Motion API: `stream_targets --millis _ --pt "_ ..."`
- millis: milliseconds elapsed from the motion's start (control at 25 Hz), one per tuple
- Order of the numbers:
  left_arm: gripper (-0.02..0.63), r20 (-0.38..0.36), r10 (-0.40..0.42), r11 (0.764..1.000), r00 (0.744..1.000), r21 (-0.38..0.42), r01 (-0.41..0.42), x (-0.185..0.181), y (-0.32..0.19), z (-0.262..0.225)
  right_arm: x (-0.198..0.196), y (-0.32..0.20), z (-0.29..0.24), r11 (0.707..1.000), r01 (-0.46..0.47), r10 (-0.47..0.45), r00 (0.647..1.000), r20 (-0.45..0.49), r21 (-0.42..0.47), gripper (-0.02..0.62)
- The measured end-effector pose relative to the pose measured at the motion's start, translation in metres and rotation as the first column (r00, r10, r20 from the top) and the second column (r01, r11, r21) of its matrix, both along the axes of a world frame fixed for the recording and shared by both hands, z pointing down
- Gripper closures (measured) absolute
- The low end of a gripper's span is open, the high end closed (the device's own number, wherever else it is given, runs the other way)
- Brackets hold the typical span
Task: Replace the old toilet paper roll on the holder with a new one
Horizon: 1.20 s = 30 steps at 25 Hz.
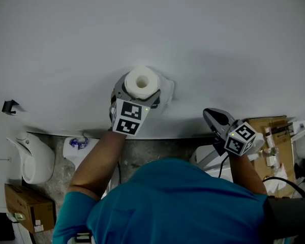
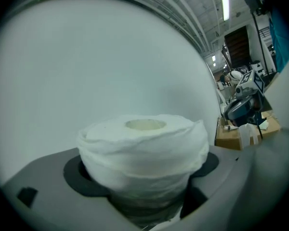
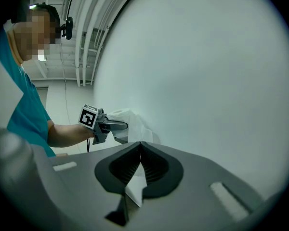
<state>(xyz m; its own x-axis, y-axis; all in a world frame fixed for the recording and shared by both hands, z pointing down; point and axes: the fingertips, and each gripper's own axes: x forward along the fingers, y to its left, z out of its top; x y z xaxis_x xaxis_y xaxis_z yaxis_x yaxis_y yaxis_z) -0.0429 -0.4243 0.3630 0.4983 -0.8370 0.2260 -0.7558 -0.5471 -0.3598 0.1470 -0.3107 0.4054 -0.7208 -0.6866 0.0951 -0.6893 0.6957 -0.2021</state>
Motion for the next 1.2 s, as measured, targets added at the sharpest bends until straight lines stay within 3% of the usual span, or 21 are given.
stream_targets --millis 320,640,1200 --pt "0.118 0.103 0.03 0.998 0.994 0.059 -0.036 0.055 0.028 -0.003 0.035 -0.002 -0.007 0.999 0.022 -0.022 1.0 0.001 0.024 0.591" --pt "0.118 0.184 0.037 0.996 0.982 0.069 -0.051 0.102 0.051 0.02 0.063 -0.001 -0.01 0.998 0.056 -0.056 0.998 0.004 0.037 0.591" --pt "0.118 0.32 0.108 0.992 0.941 0.021 -0.121 0.156 0.075 0.085 0.086 0.007 0.002 0.997 0.073 -0.073 0.997 -0.009 0.006 0.591"
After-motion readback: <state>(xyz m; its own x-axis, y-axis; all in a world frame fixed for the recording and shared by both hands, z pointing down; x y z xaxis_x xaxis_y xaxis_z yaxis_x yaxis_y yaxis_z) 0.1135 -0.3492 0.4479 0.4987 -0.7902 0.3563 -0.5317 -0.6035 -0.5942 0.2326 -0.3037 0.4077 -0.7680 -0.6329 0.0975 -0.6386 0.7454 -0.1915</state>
